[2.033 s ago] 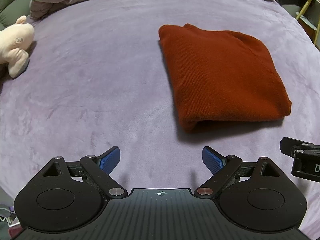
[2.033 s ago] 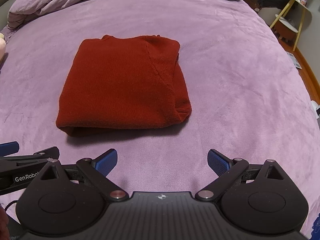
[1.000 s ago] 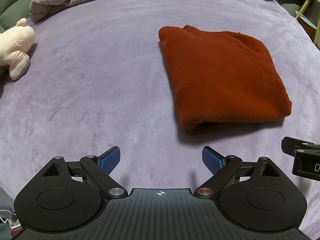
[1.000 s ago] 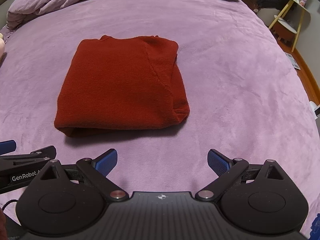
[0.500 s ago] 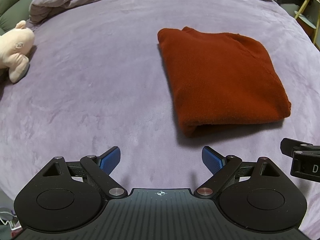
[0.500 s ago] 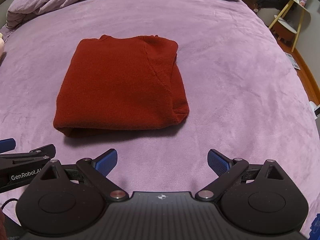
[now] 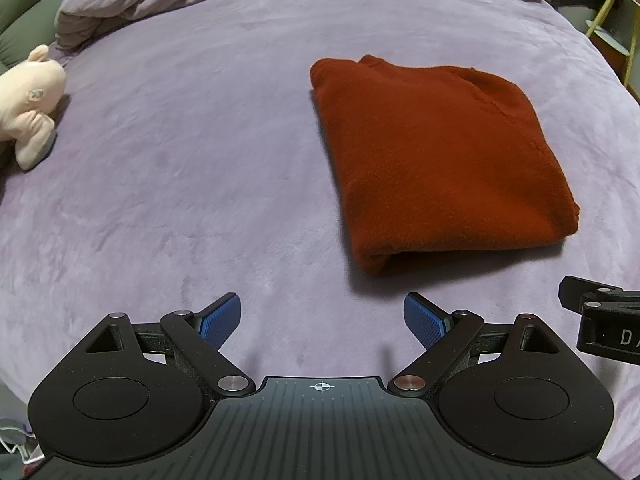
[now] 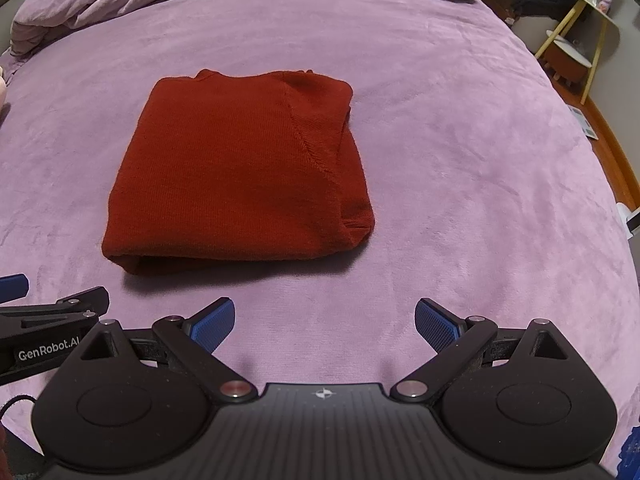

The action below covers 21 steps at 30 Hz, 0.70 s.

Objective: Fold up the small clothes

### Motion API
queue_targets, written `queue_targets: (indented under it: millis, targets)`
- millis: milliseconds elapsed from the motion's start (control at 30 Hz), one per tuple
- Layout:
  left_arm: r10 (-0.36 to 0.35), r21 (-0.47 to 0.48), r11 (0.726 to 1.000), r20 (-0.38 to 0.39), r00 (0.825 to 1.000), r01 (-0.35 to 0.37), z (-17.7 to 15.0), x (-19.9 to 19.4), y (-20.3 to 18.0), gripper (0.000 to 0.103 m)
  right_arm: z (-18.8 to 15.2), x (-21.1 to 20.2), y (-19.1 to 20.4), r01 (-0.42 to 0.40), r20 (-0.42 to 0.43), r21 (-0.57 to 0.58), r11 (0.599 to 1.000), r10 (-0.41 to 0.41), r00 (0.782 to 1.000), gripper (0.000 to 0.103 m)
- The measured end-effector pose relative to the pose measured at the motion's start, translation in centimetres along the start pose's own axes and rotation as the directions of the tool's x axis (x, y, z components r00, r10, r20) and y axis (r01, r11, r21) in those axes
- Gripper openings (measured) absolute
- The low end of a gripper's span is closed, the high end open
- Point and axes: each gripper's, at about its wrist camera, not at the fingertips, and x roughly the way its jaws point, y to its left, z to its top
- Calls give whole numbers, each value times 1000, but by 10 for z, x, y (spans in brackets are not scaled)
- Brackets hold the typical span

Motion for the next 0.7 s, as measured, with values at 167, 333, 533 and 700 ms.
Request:
queue_targets:
  millis: [167,333,533,700]
  targets:
    - [-16,-6,1000,-6,1000,16,1,2,2,93,-1,-1,-1,0,5,3,1000,0,1000,97]
    - [-10,3,1000,6,1000,10,-2,1,0,93,-1,-1,-1,1,8,3,1000,-1,1000,97]
    - [-17,14,1000,12,1000,17,-5,0,-2,93,-2,-2,-2,1,10,8,1000,-1,1000,97]
    - [-17,12,1000,17,1000,16,-4,-1,-2,93,-2,-4,-2,10,17,5,1000,-10,1000,97]
